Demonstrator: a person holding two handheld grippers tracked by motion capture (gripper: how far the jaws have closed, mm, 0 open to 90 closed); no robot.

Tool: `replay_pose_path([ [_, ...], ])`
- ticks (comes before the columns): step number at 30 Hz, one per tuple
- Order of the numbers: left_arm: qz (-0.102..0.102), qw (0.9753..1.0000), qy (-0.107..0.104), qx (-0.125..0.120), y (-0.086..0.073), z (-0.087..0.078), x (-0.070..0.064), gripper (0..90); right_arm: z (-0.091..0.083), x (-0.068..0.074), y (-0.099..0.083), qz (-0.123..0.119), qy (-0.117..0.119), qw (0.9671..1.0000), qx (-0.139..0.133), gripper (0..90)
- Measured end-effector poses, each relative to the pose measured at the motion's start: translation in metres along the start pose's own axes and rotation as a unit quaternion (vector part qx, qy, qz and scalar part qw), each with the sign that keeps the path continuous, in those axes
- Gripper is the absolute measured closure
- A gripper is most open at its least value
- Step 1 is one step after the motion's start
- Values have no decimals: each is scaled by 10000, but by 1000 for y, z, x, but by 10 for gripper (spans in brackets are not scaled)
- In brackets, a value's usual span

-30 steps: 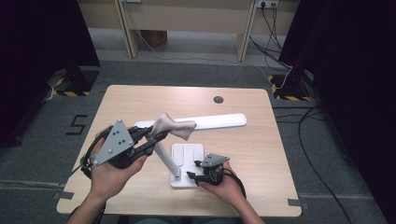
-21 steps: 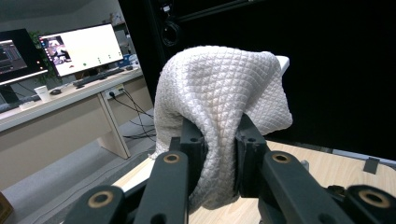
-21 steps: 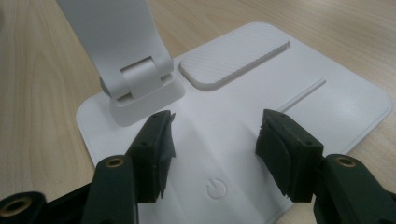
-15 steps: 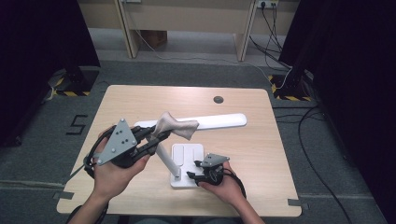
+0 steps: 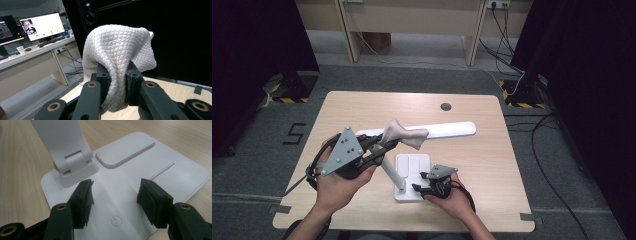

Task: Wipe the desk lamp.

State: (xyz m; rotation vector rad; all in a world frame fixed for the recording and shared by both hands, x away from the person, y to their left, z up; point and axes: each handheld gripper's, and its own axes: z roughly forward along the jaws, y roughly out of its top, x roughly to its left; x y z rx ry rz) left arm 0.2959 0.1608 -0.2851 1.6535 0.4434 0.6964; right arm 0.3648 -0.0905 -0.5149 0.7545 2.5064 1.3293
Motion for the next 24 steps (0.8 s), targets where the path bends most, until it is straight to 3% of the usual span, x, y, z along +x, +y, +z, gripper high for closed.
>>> replay_pose_path([
  [24, -57, 9999, 100, -66, 0, 6, -4, 773, 0, 0, 0, 0, 11, 10000, -5, 448],
])
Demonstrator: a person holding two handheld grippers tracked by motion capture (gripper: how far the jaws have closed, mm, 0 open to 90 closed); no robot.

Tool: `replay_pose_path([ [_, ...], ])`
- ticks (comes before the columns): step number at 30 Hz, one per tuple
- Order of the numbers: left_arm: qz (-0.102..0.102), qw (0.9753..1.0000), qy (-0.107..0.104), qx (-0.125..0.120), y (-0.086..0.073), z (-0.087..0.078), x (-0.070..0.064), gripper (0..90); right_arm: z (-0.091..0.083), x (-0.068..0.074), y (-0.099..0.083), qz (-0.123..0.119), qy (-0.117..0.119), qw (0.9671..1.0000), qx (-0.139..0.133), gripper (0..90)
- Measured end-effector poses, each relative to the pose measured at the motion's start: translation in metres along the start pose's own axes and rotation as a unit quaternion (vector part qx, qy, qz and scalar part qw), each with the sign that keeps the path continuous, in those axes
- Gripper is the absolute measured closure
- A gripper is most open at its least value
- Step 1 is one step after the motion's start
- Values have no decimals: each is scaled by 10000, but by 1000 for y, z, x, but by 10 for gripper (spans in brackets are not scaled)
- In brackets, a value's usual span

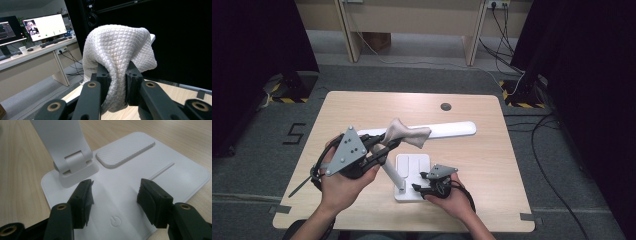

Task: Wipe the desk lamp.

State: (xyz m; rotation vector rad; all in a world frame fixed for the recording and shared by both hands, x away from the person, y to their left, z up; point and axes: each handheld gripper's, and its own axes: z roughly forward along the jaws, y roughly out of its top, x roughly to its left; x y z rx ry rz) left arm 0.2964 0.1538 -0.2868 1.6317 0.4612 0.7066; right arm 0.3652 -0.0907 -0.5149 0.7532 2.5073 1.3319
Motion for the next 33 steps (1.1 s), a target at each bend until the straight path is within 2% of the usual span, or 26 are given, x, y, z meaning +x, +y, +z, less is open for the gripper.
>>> replay_pose_path([
  [14, -34, 9997, 166, -149, -3, 4, -7, 773, 0, 0, 0, 4, 3, 10000, -3, 448],
  [33, 33, 9998, 116, -128, 0, 15, -13, 773, 0, 0, 0, 2, -5, 10000, 9, 447],
])
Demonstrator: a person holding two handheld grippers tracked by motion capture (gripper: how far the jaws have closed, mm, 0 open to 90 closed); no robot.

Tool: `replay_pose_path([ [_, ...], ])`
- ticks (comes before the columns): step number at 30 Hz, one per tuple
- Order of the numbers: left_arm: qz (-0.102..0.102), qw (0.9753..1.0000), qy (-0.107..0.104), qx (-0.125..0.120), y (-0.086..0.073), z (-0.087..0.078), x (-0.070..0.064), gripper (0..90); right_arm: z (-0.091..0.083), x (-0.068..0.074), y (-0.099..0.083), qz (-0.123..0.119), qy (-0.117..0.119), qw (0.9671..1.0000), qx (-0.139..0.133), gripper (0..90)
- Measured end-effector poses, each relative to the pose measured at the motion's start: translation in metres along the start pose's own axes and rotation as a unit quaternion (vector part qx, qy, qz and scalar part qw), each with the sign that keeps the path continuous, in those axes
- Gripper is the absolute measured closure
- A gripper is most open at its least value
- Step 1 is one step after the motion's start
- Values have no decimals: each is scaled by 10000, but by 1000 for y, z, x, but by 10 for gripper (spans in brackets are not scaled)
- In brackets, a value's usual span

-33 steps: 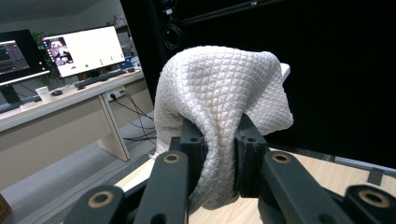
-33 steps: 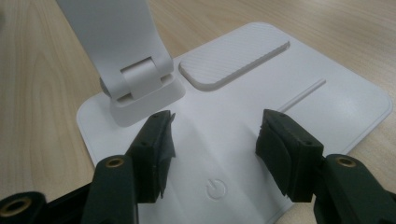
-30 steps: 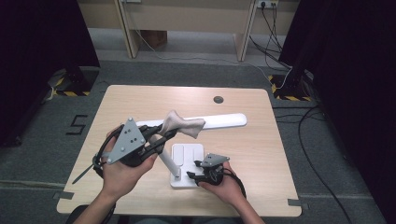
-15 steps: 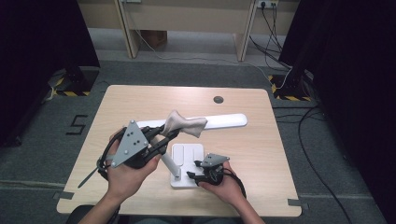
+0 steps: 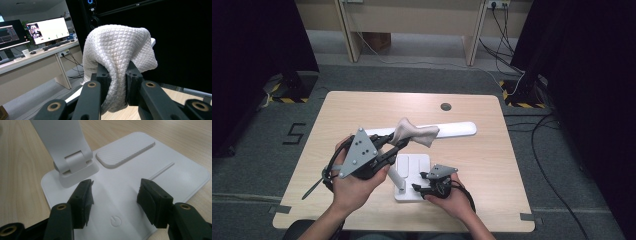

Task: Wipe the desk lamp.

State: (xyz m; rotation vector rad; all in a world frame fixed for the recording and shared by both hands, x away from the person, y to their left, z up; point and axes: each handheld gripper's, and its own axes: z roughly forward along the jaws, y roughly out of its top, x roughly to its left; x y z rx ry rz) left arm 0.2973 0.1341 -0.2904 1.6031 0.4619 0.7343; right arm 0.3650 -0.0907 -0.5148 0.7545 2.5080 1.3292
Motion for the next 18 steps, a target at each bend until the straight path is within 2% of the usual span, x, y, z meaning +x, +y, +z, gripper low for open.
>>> replay_pose_path([
  [18, 20, 10000, -59, -19, 2, 9, -6, 772, 0, 0, 0, -16, -3, 10000, -9, 447],
])
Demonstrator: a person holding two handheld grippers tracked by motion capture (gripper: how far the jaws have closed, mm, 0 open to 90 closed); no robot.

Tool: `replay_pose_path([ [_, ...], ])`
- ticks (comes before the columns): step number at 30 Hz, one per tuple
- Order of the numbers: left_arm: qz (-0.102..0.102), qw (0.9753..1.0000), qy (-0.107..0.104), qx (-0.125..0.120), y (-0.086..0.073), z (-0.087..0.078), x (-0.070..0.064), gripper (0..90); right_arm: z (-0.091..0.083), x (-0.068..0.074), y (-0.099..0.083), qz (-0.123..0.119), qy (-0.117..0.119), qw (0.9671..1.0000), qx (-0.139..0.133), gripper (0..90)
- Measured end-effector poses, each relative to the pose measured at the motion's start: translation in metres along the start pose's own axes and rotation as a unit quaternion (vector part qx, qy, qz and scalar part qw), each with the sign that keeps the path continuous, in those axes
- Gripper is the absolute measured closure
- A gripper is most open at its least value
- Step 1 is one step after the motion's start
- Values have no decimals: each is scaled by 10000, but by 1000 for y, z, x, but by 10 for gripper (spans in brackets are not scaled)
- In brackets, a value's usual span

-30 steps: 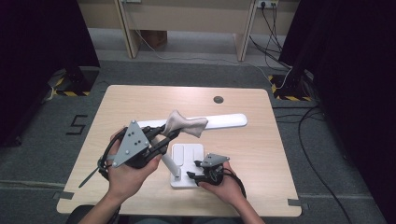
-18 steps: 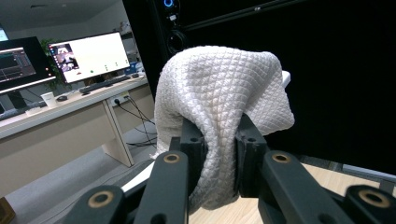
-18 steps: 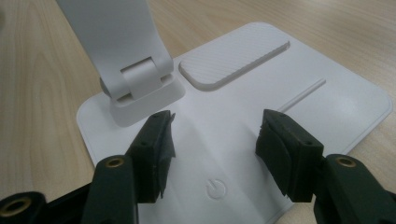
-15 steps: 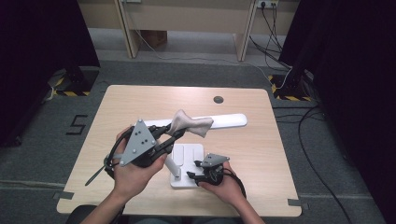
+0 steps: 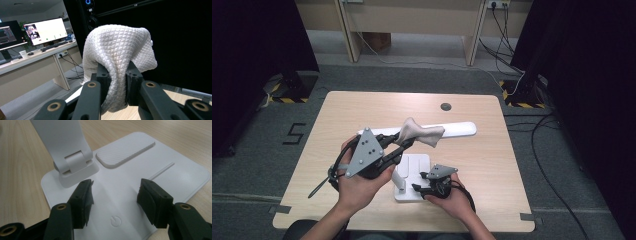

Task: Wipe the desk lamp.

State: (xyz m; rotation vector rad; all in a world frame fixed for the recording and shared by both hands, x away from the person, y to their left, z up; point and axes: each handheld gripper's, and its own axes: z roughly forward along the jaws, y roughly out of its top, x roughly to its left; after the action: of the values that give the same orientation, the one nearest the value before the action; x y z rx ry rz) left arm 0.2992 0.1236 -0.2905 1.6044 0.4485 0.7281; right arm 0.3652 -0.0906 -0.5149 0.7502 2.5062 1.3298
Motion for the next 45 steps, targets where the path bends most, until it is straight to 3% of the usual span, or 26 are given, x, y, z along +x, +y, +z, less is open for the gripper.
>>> replay_pose_path([
  [45, -62, 9999, -153, -17, 6, 28, -13, 771, 0, 0, 0, 2, 11, 10000, 11, 446],
])
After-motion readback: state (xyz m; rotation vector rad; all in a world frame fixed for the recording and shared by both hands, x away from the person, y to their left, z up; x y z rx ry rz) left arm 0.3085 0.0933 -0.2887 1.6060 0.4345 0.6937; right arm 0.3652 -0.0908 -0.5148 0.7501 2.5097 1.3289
